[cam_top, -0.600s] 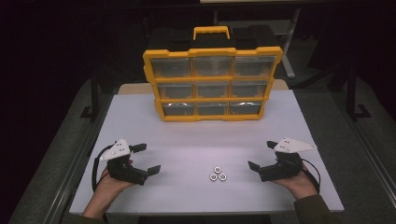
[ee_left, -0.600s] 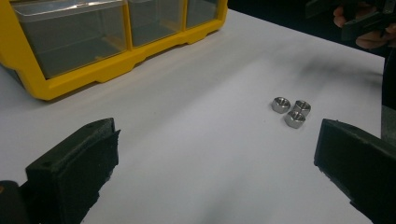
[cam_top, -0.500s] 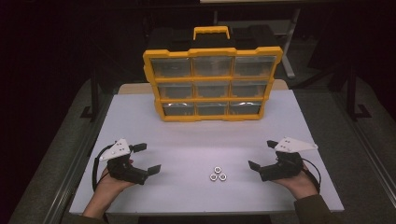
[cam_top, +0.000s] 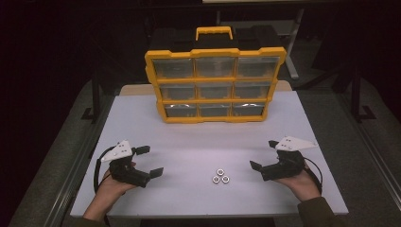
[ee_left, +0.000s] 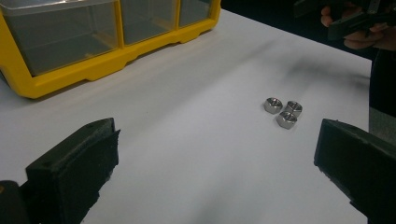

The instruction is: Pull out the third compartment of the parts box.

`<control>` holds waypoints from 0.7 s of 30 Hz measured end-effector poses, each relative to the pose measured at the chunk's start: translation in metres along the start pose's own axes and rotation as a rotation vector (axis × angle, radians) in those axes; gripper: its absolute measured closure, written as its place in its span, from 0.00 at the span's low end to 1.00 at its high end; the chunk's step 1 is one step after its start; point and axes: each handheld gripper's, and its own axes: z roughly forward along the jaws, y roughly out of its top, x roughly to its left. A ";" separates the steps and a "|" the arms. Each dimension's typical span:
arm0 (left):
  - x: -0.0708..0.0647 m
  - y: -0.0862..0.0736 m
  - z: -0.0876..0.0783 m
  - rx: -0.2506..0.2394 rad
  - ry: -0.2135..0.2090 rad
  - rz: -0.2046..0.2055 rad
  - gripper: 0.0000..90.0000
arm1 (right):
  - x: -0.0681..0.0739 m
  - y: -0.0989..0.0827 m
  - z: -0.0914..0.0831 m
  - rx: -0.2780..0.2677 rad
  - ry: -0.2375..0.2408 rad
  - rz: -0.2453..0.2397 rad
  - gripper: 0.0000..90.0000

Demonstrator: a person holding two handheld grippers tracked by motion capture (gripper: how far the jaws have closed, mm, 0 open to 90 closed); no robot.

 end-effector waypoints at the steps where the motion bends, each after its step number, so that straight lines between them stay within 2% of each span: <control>1: 0.001 0.000 0.000 0.002 -0.003 -0.002 0.00 | 0.000 0.000 0.000 0.000 0.000 0.000 0.00; 15: -0.002 0.001 0.004 0.016 0.001 -0.005 0.00 | 0.000 0.011 0.008 -0.007 0.007 -0.006 0.00; 21: -0.003 0.001 0.003 0.016 0.002 0.010 0.00 | -0.001 0.018 0.014 -0.010 0.010 -0.005 0.00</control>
